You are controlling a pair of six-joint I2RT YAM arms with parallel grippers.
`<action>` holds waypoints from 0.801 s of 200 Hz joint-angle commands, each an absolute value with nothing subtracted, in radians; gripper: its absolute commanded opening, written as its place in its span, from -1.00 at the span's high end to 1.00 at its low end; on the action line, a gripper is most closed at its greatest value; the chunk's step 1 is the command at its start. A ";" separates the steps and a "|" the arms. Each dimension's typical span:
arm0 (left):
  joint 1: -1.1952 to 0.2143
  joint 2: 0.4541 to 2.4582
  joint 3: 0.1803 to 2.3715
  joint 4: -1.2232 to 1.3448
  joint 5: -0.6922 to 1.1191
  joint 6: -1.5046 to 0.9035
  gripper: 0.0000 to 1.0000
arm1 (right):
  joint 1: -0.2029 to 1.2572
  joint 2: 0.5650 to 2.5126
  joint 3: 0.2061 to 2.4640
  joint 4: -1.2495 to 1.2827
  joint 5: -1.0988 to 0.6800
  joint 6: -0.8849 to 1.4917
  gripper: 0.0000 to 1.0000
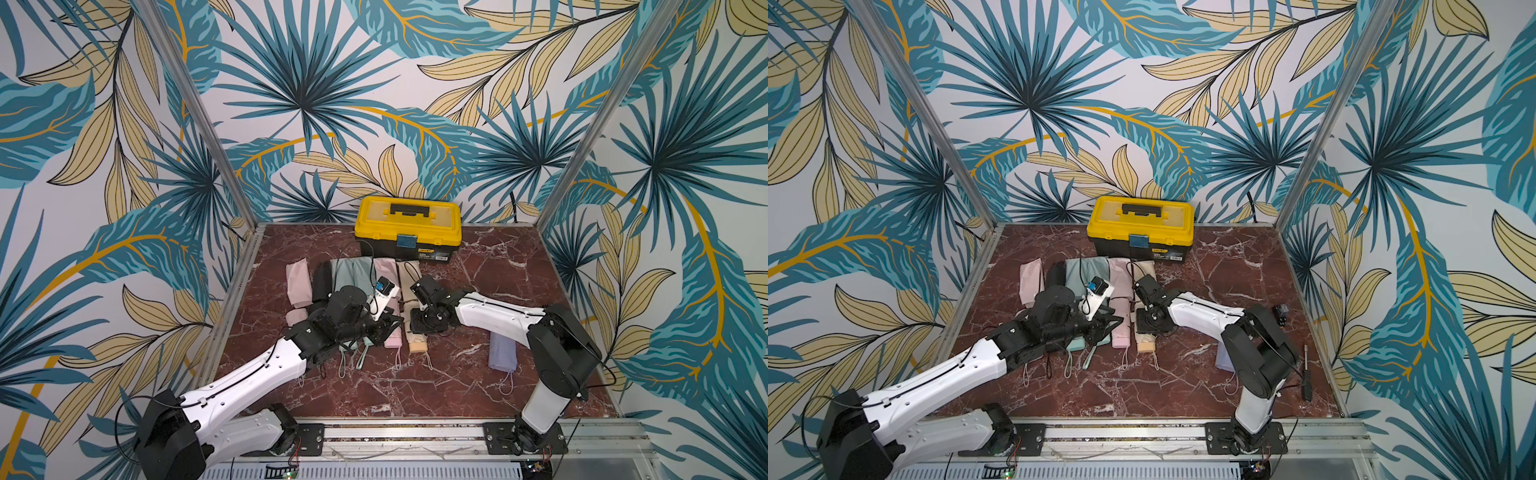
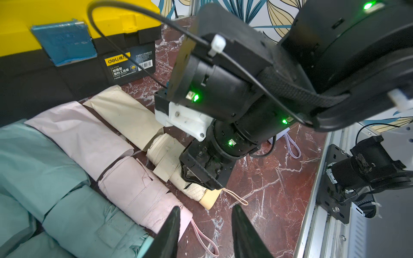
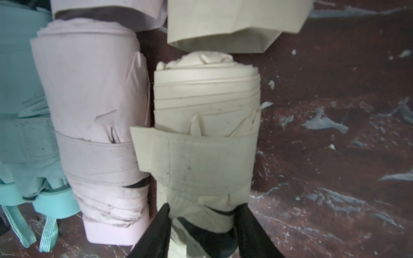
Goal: Take umbrellas out of sleeves
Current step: Move the umbrella to the center of the board.
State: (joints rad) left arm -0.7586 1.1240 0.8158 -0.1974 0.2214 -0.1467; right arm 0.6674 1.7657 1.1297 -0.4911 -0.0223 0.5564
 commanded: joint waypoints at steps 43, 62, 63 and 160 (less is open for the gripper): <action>-0.761 1.240 0.921 -0.178 0.223 -0.083 0.21 | 0.668 1.715 1.165 -0.568 -0.005 0.546 -0.10; -0.761 1.283 0.962 -0.173 0.205 -0.057 0.21 | 0.667 1.646 1.162 -0.597 0.003 0.547 -0.19; -0.761 1.284 0.964 -0.173 0.203 -0.056 0.21 | 0.667 1.642 1.163 -0.599 0.005 0.546 -0.20; -0.762 1.574 1.178 -0.070 0.312 0.029 0.12 | 0.580 1.241 0.948 -0.770 0.144 0.585 -0.25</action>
State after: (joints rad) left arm -0.7586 1.4895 1.1000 -0.1143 0.2325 -0.0154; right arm 0.6464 1.2972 1.0447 -0.6739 0.1177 0.5568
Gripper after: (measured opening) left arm 0.438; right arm 0.626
